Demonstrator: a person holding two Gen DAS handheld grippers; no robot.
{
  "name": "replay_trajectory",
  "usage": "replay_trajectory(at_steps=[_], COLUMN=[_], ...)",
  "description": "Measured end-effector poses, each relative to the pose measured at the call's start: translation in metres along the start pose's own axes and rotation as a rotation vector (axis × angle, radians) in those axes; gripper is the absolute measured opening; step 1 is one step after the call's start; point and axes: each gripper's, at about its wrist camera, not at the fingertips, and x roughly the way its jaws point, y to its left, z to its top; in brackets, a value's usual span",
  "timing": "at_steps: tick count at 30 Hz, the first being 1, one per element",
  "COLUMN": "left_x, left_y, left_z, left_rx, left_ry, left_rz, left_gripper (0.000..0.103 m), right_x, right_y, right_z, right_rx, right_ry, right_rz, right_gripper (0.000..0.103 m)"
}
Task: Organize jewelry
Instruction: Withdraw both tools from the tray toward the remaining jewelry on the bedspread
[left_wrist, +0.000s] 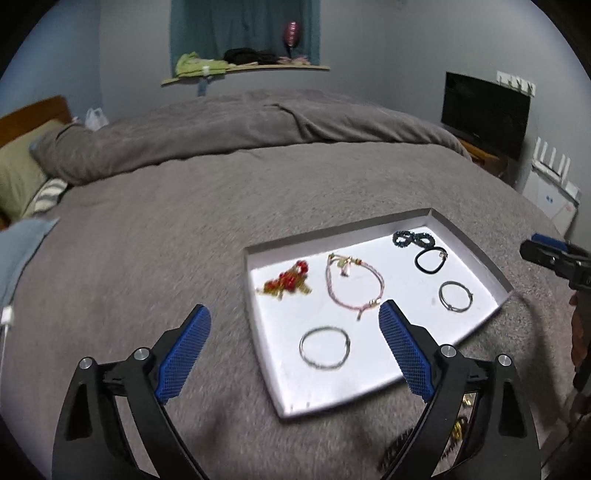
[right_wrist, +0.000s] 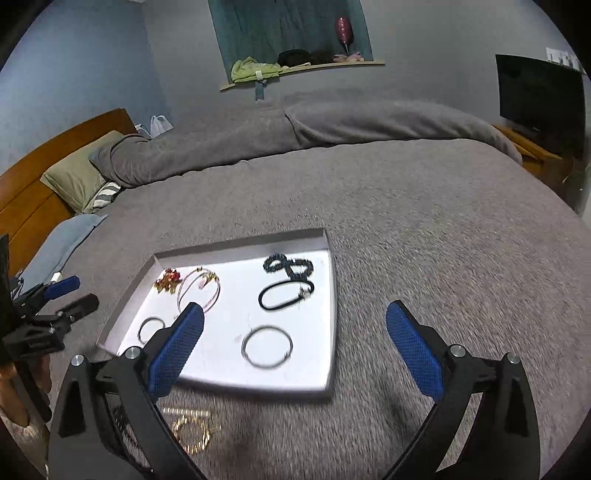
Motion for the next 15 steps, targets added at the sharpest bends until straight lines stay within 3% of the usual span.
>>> replay_trajectory(at_steps=[4, 15], left_x=[-0.015, -0.052], left_y=[-0.001, -0.009], left_z=[-0.009, -0.034], left_rx=[0.013, -0.009], left_ry=[-0.017, -0.016], left_rz=[0.043, 0.012], left_gripper=[0.092, 0.092], right_x=[-0.012, -0.043], right_y=[0.003, 0.014], right_z=[-0.007, -0.023], right_rx=[-0.004, -0.052], right_ry=[0.001, -0.032], right_rz=[0.008, -0.017], right_gripper=[0.097, 0.098])
